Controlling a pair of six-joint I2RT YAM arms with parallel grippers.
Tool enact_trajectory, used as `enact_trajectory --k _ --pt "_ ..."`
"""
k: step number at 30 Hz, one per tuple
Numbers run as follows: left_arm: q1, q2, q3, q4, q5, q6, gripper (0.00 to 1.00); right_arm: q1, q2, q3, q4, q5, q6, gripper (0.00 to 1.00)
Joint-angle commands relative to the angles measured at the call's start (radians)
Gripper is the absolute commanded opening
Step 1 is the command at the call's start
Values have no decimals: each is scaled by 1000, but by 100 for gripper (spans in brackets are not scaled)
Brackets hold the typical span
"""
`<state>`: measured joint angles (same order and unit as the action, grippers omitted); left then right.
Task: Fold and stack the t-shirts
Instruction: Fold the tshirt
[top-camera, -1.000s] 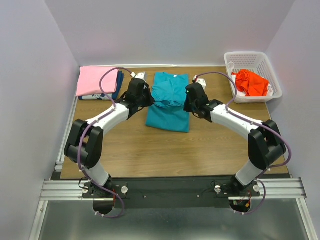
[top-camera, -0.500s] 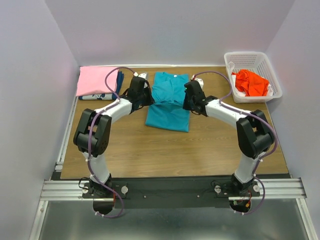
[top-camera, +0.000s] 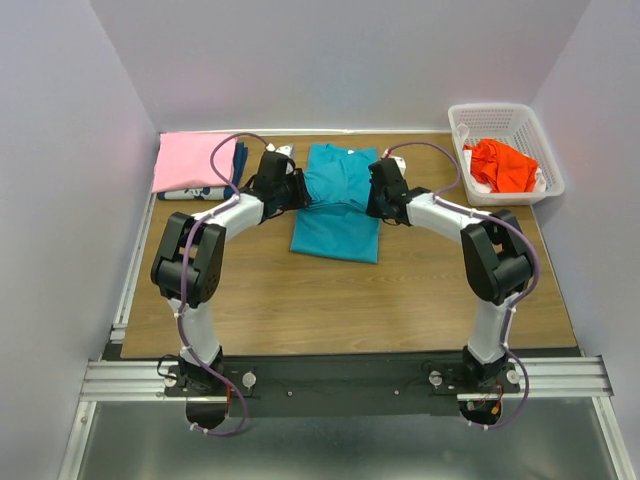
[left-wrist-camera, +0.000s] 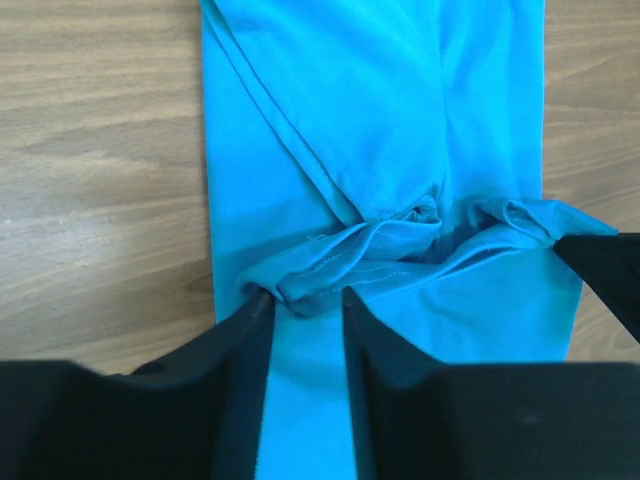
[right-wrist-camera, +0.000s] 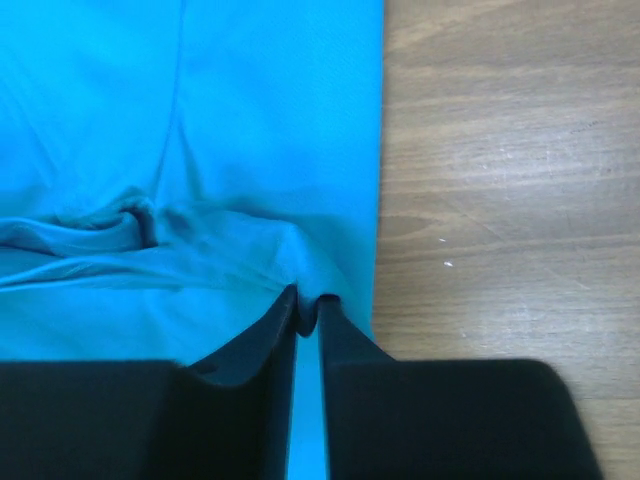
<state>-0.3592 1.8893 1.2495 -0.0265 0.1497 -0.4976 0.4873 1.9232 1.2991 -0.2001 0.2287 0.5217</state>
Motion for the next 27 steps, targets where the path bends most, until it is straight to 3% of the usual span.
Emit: enact_trajectory --k 1,2,3,4,5,7,16,20,27 --pt "16 -25 30 10 22 11 52 -10 11 61 22 -26 -17 27" --pt "17 -36 19 8 21 8 83 -10 10 66 21 -43 -31 46" --pt "17 -51 11 10 19 8 92 -10 5 71 22 -49 -35 54" --pt "19 -83 -1 16 16 5 98 -9 -1 69 24 -55 -40 64" --pt "19 -99 -27 19 5 -1 98 -9 -21 65 21 -66 -45 84" --pt "19 -152 -76 22 -4 -13 98 -9 -59 43 24 -90 -52 100" --pt "19 -360 -317 69 -24 -70 98 62 -151 -61 62 -337 -117 100" --pt "19 -470 -470 76 -61 -137 98 103 -96 -31 112 -486 -146 100" --pt "19 -640 -634 62 -136 -191 98 122 115 166 134 -609 -167 100"
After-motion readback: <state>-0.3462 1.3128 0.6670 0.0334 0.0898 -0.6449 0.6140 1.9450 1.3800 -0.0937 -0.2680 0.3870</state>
